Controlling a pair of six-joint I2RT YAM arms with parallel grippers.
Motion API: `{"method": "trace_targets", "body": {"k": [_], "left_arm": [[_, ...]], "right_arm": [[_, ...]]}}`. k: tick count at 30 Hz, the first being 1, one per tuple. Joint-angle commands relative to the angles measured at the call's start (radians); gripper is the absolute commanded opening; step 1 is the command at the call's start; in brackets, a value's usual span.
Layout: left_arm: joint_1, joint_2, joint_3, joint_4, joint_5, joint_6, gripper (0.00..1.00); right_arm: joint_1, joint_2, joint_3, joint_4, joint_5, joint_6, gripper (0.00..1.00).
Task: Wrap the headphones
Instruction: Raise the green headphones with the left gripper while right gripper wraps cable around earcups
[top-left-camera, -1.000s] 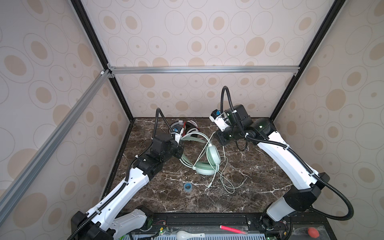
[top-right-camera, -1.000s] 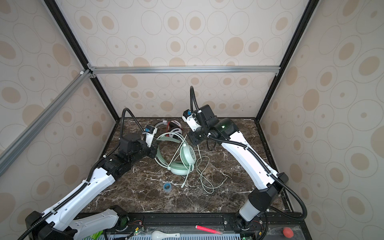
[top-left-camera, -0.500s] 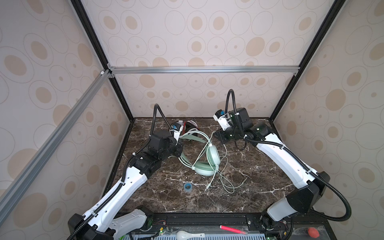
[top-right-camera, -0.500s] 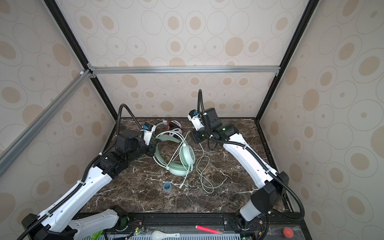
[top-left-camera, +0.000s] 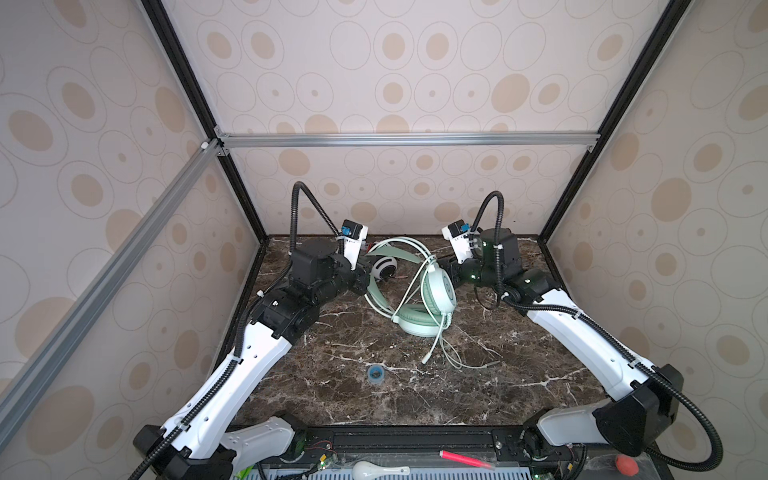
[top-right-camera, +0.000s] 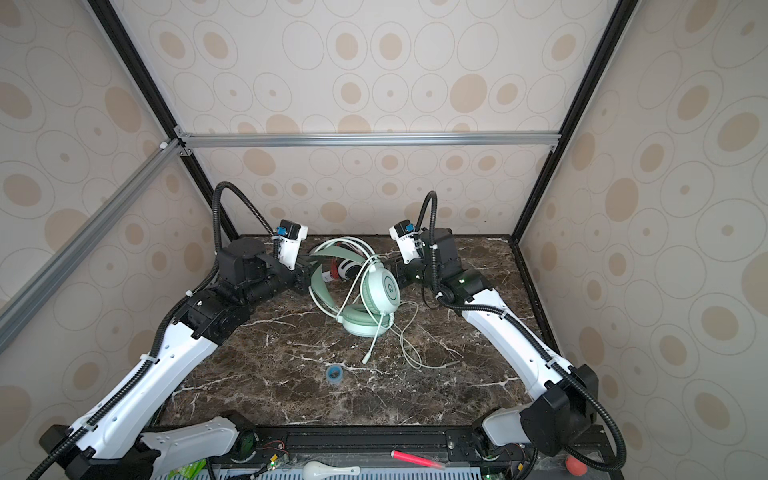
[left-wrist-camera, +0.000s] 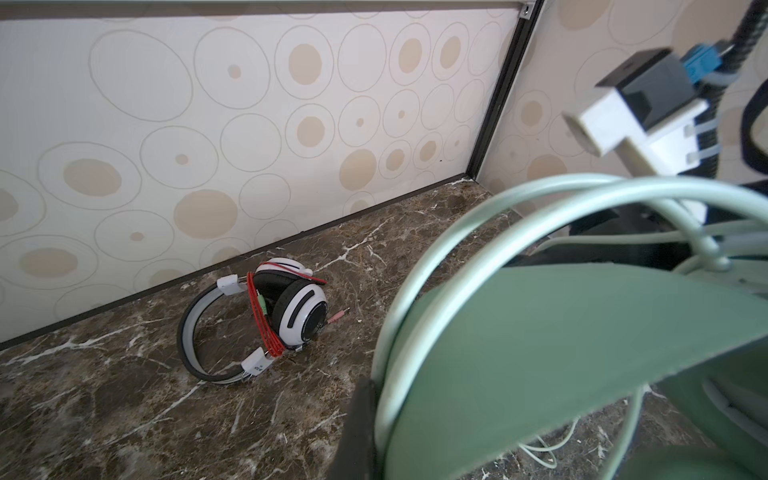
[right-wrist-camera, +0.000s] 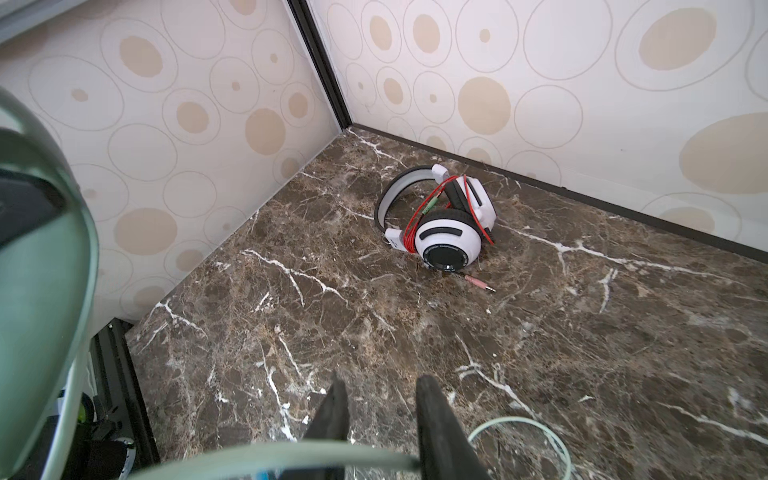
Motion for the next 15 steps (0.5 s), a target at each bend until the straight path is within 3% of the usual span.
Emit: {"method": "trace_targets", "body": {"k": [1,6,15], "left_arm": [[-0.003,0.001,0.108,0.085,0.082,-0.083,0.0],[-0.002,0.017,0.147,0.111,0.106,-0.121,0.0],[-0.002,0.037,0.206,0.184,0.133,-0.215,0.0]], "right_arm": [[-0.006,-0.028,-0.059,0.14,-0.031,0.056,0.32],[-0.014,-0.043,-0.161,0.291,-0.063,0.125,0.33],[-0.02,-0.018,-0.262,0.482,-0.116,0.222,0.46]]}}
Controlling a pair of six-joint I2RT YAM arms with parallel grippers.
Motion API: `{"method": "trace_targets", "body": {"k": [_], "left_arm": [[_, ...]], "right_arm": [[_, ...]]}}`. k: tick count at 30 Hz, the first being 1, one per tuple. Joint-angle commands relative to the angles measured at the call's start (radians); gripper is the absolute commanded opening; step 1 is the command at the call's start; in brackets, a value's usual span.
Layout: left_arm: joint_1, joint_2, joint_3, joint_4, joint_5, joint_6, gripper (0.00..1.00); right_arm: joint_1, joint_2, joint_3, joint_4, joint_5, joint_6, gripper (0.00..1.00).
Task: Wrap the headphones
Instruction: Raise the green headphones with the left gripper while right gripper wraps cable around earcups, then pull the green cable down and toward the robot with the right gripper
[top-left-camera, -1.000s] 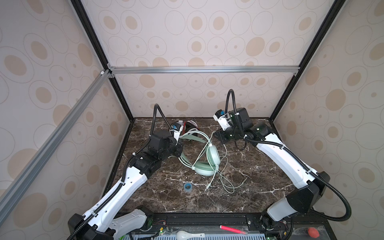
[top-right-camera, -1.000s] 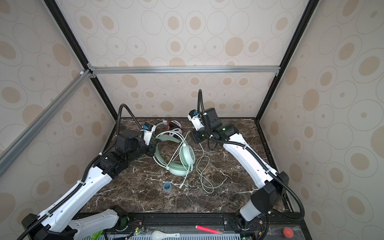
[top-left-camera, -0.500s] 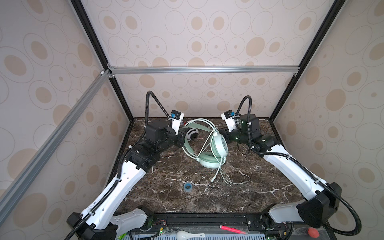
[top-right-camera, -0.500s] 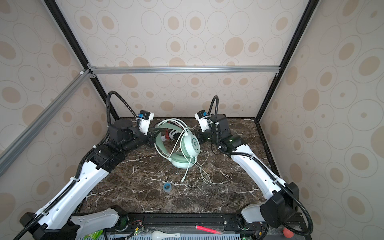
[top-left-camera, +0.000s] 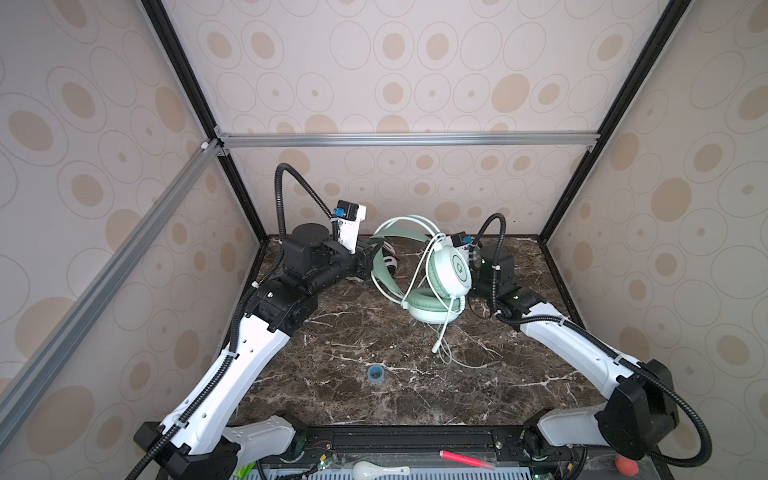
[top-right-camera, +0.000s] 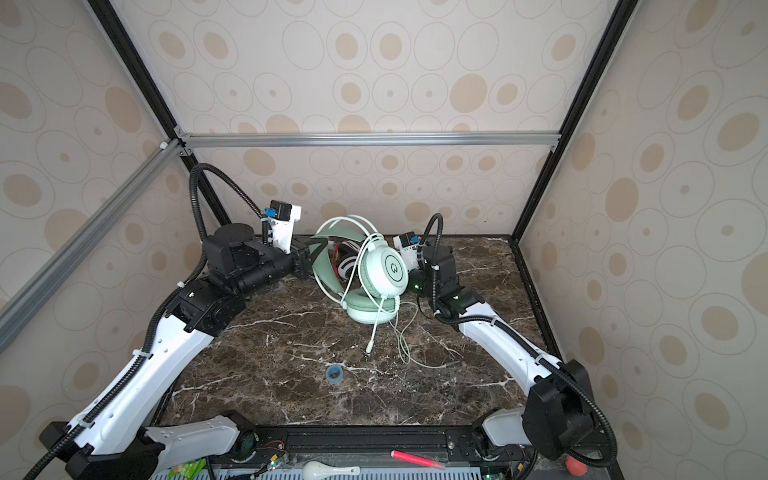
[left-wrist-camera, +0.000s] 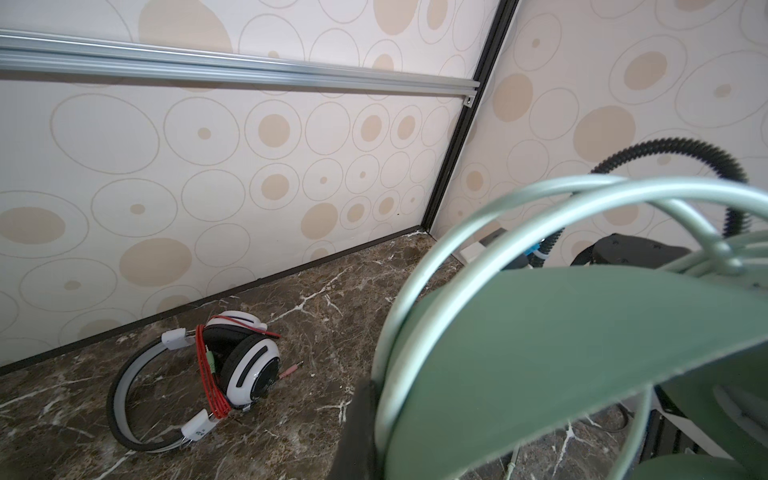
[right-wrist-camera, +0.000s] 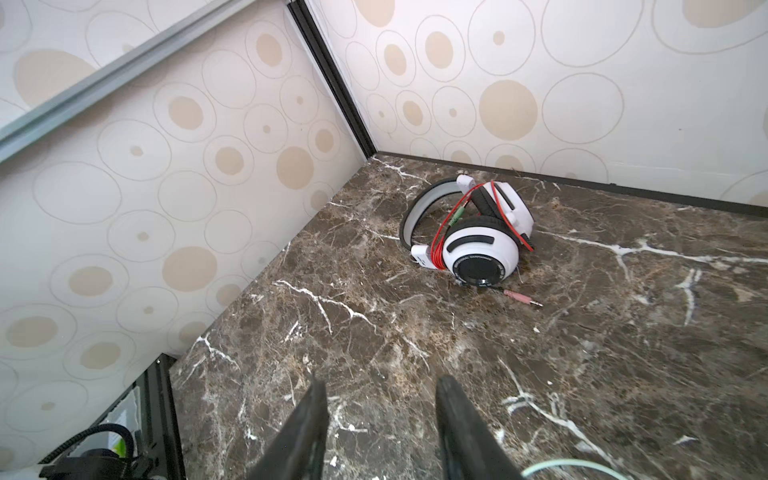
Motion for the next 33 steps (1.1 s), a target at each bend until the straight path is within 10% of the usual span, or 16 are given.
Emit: {"method": "trace_targets", "body": {"k": [1,33], "left_arm": [[-0.003,0.0,0.085,0.135,0.046,-0.105,0.0],[0.001,0.057,0.172,0.331,-0.159,-0.307,0.0]], "right_arm": [[-0.006,0.006,-0.029,0.123,-0.032,0.06,0.46],[-0.004,0.173,-0.34,0.402,-0.071,0.244,0.32]]}}
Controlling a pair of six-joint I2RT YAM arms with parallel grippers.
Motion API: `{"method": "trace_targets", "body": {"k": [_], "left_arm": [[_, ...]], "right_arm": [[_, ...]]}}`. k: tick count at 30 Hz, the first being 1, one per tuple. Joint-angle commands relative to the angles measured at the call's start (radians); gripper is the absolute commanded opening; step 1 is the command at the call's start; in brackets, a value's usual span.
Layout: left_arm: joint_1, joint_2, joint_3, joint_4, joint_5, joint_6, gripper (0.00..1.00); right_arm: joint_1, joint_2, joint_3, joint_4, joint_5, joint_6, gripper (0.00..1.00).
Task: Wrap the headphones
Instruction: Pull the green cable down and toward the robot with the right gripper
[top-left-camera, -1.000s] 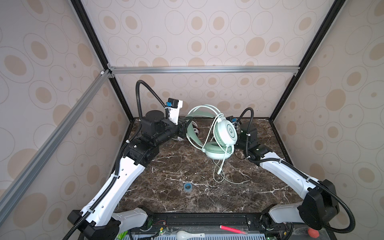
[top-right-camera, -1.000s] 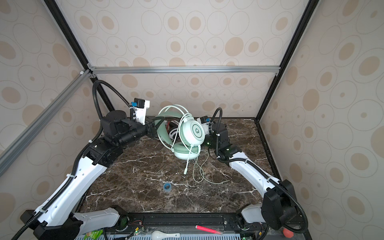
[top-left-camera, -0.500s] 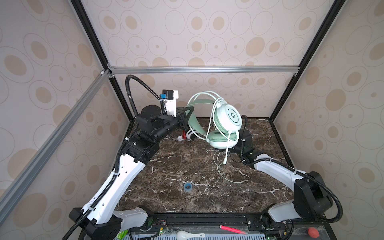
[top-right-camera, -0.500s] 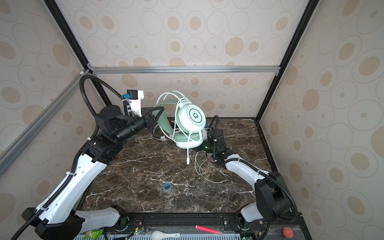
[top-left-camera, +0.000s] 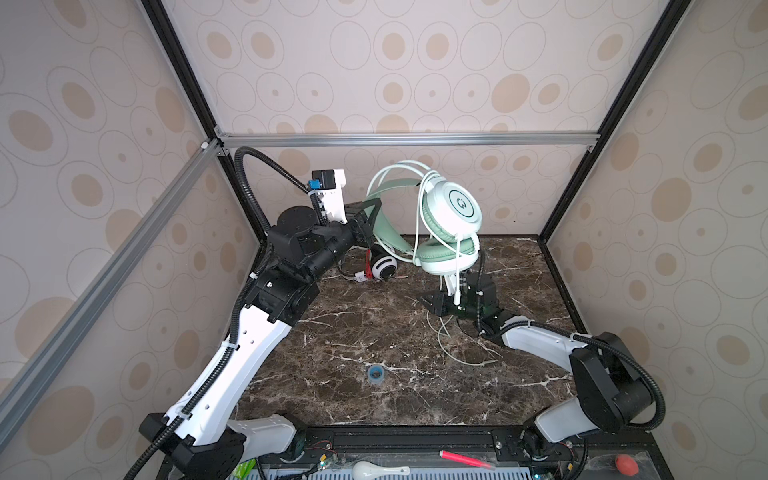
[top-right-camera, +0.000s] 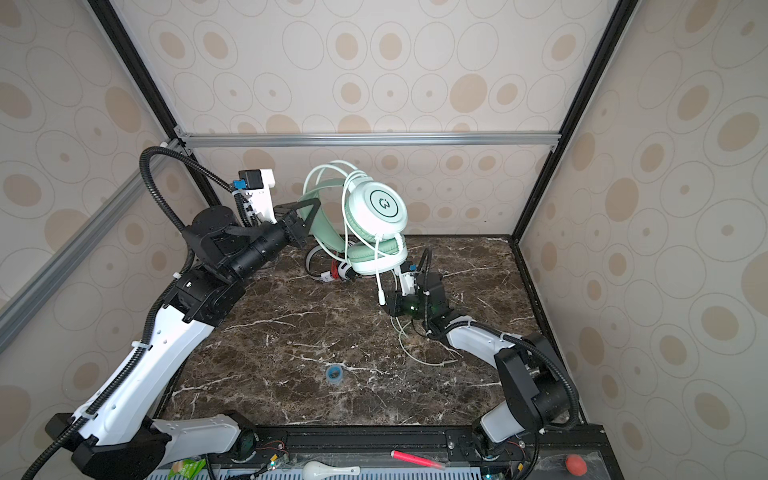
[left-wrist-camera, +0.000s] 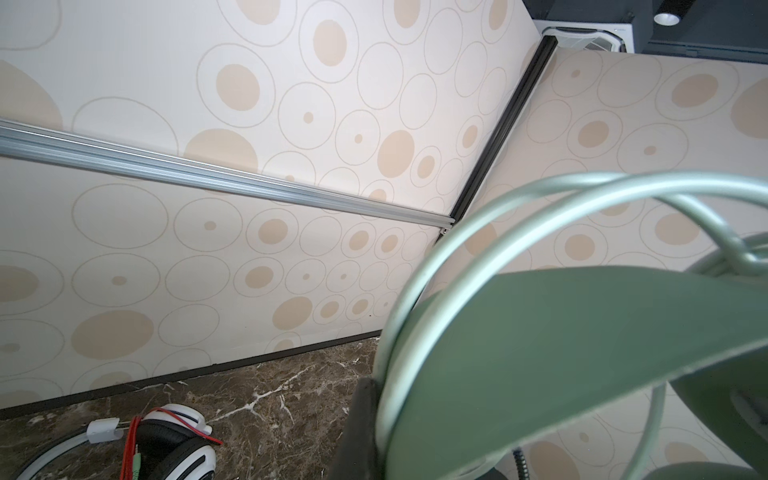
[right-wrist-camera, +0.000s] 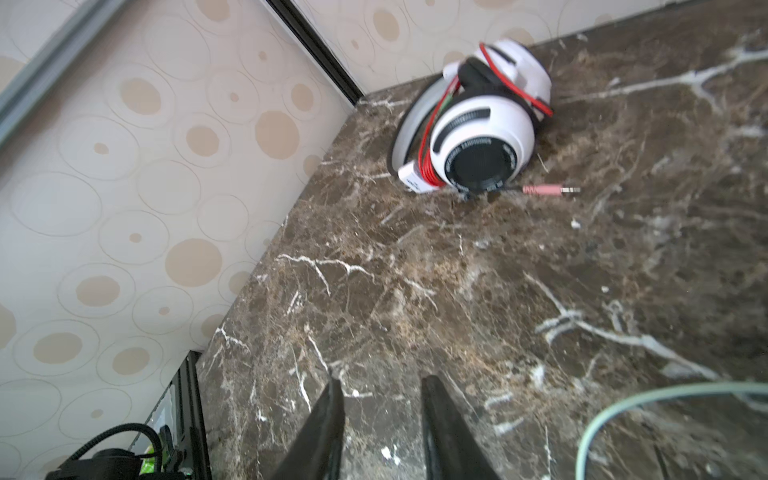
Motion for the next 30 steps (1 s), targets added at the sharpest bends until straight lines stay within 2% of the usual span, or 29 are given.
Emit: {"method": "trace_targets", "body": {"k": [1,4,11,13,22,30], "left_arm": [[0.002,0.004,0.066,0.117,-0.05,-0.07,0.0],[0.003,0.021,0.085,0.109,-0.086,-0.077,0.0],[0.046,0.042,0.071,0.132,-0.167,-0.15,0.0],[0.057,0.057,0.087,0.127,-0.196,-0.161,0.0],[0.093,0.129,0.138,0.037,-0.428,-0.149,0.0],[0.114,0.2,0.139,0.009,-0.562,-0.074,0.0]], "right_arm": [[-0.003,0.013,-0.047,0.061,-0.013,0.04,0.32],[0.002,0.006,-0.068,0.069,-0.005,0.048,0.29],[0.032,-0.032,-0.093,-0.001,0.035,0.02,0.04],[0.048,-0.057,-0.093,-0.056,0.065,-0.008,0.0],[0.153,-0.214,-0.082,-0.352,0.188,-0.154,0.0],[0.327,-0.338,-0.005,-0.644,0.294,-0.295,0.0]]}}
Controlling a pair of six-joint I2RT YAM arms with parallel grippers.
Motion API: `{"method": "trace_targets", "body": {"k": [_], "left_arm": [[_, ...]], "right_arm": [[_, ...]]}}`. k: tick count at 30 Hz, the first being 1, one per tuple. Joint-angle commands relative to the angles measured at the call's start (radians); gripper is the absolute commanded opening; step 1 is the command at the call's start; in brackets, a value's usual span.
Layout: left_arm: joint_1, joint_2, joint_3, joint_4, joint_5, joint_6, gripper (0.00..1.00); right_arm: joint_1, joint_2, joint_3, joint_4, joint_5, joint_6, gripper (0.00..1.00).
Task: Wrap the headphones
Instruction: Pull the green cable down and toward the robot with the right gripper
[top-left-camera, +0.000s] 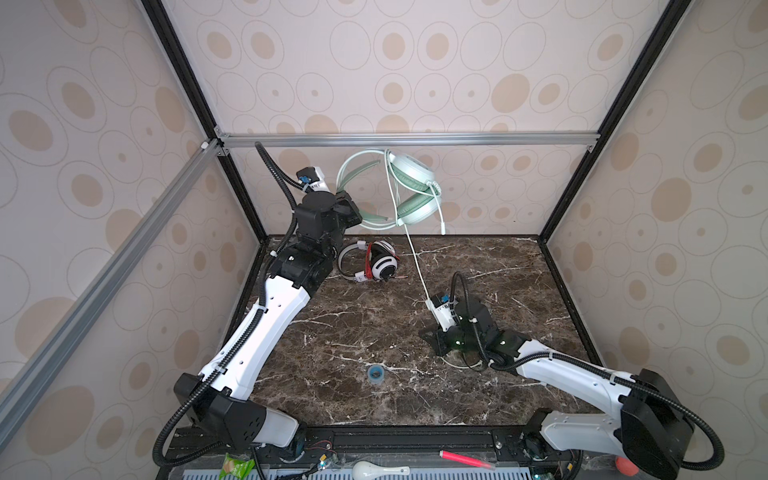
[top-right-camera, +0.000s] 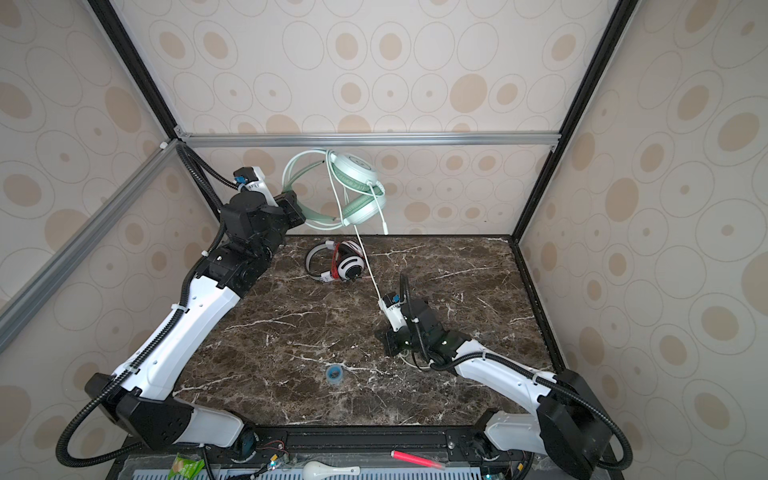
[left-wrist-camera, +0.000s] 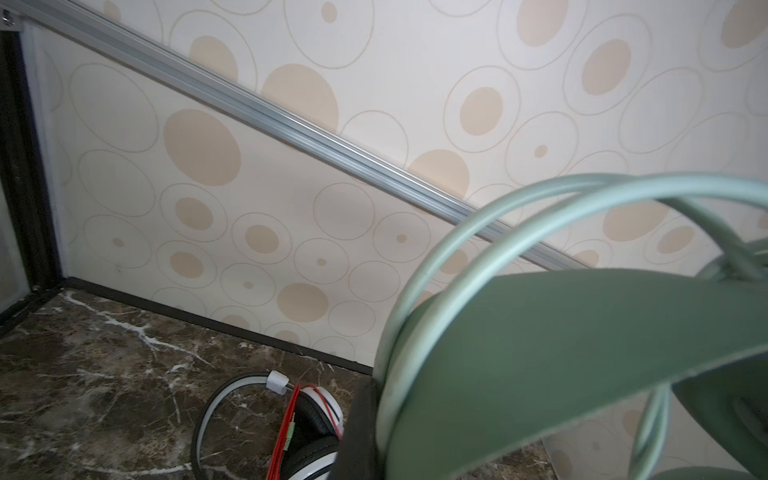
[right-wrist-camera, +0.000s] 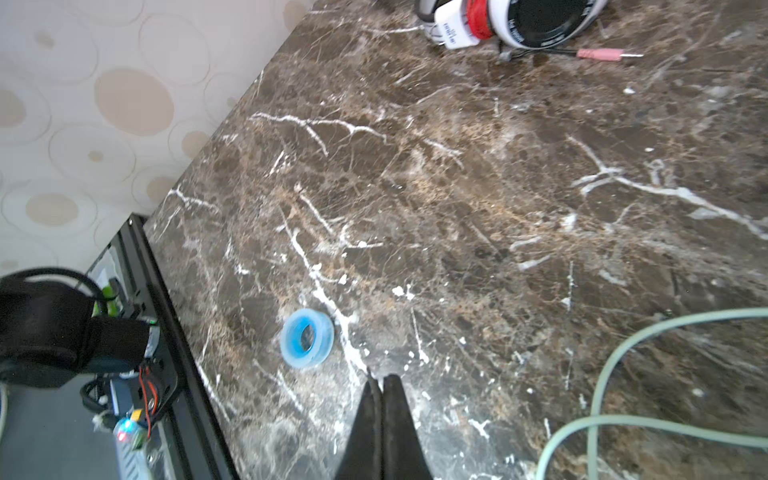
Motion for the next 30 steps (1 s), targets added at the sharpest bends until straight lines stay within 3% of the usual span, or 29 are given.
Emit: {"method": "trace_targets", "body": {"k": [1,10,15,21,24,30], "left_arm": [[0.012,0.009,0.065,0.07,-0.117,0.009,0.0],[0.025,0.079,0.076,0.014,-0.149,-0.044,0.0],[0.026,0.077,0.013,0.064,-0.156,-0.031,0.0],[0.039,0.061,-0.023,0.113,-0.069,-0.086,0.0],[0.062,0.048,-0.044,0.145,0.034,-0.187,0.0],[0.068,0.04,-0.035,0.114,0.074,-0.254,0.0]], "right_arm": [[0.065,-0.042,0.05,-0.185,0.071,-0.088,0.0],[0.235,-0.006,0.215,-0.367,0.184,-0.183,0.0],[0.326,0.065,0.337,-0.458,0.249,-0.263,0.0],[0.344,0.107,0.362,-0.445,0.236,-0.262,0.0],[0.343,0.118,0.331,-0.416,0.251,-0.245,0.0],[0.343,0.131,0.288,-0.37,0.287,-0.211,0.0]]}}
